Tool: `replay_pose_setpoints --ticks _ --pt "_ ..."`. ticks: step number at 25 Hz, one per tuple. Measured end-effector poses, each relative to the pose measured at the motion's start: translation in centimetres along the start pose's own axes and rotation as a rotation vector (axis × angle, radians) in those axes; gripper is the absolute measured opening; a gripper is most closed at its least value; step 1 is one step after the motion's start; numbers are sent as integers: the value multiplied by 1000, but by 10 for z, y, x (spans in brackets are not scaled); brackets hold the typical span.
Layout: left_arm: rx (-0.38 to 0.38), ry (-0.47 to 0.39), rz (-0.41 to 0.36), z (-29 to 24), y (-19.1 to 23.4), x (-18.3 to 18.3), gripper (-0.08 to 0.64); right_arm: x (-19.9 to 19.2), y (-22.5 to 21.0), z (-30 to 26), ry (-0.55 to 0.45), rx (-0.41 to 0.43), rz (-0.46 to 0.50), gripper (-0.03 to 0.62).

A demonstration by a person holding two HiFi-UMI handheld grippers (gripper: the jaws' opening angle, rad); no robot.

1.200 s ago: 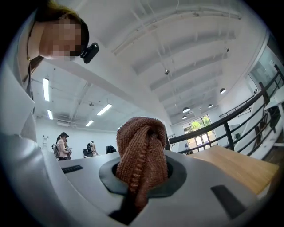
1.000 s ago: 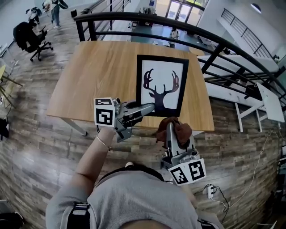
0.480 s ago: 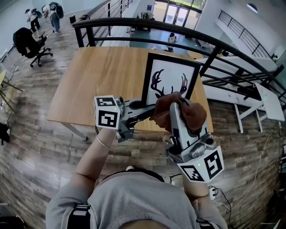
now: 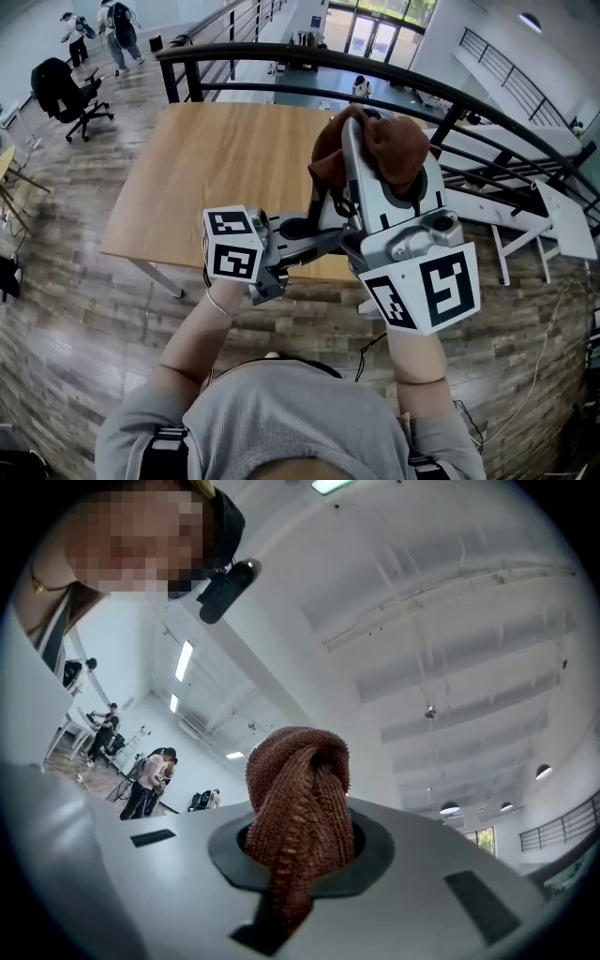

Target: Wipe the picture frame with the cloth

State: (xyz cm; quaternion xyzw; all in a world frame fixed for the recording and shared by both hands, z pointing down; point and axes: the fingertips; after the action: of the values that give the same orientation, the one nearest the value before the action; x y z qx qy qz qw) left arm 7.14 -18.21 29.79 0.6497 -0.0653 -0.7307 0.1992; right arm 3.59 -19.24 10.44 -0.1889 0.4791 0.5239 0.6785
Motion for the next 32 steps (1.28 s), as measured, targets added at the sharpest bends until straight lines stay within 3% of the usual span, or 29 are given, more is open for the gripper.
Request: replay_pose_setpoints --ticks 7,16,24,32 --pt "6 -27 -6 4 -3 3 17 -30 4 1 109 -10 5 44" --pt "22 -37 -5 5 -1 4 17 -50 16 13 173 15 -13 44" --pt "62 -48 -20 10 -1 5 17 -70 31 25 239 51 -81 44" --pt "33 -80 16 38 13 22 17 -95 54 9 296 69 -140 44"
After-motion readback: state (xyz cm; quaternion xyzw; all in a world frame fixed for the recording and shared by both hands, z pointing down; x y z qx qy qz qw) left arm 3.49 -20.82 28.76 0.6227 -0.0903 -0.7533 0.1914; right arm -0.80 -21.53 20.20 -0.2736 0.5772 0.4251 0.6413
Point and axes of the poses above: the fingertips, and each gripper's own axes: z backward along the fingers, y to its left, x out of its top
